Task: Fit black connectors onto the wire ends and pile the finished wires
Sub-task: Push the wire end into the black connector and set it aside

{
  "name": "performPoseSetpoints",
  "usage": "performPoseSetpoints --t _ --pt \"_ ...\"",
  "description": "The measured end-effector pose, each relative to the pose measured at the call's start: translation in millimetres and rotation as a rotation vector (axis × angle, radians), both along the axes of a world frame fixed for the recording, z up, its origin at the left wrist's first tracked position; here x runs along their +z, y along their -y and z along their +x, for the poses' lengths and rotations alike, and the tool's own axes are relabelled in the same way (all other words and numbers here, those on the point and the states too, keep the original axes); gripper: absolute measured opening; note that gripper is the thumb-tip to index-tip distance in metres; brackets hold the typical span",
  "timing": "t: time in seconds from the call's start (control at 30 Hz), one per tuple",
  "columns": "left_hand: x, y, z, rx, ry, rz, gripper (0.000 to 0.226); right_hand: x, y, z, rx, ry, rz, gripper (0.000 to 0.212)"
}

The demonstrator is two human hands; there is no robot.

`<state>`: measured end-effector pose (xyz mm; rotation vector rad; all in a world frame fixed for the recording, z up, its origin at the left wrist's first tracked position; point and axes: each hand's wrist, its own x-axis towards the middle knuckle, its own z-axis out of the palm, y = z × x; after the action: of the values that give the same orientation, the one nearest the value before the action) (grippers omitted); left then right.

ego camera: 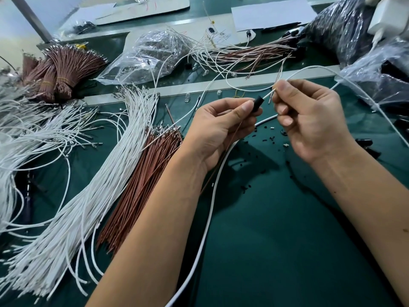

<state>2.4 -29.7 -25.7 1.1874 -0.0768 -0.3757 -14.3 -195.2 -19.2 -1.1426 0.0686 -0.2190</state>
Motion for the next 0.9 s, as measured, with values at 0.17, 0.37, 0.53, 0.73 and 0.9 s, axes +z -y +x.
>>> performPoseSetpoints --t 0.17,0.37,0.53,0.73,0.9 --pt "1.1 -1.6 0.1 0.009 0.004 0.007 0.013 1.1 1.0 -0.5 -0.002 0.017 -0.069 0.014" --pt "1.6 -1.3 -0.1 0.013 0.005 0.028 0.010 0.1 -1.5 -1.2 0.011 0.039 -0.147 0.016" --pt "1.7 -1.0 -0.4 0.028 0.009 0.038 0.010 -0.8 -1.3 -1.1 0.021 0.033 -0.168 0.016" --pt "0.3 0.8 -0.8 0.074 0.018 0.055 0.006 -3.2 -5.7 -1.5 -0.009 0.033 -0.186 0.018" --pt "-2.7 2.3 -0.4 0.134 0.068 0.085 0.006 -5.5 -8.6 -1.1 -0.051 0.004 -0.196 0.017"
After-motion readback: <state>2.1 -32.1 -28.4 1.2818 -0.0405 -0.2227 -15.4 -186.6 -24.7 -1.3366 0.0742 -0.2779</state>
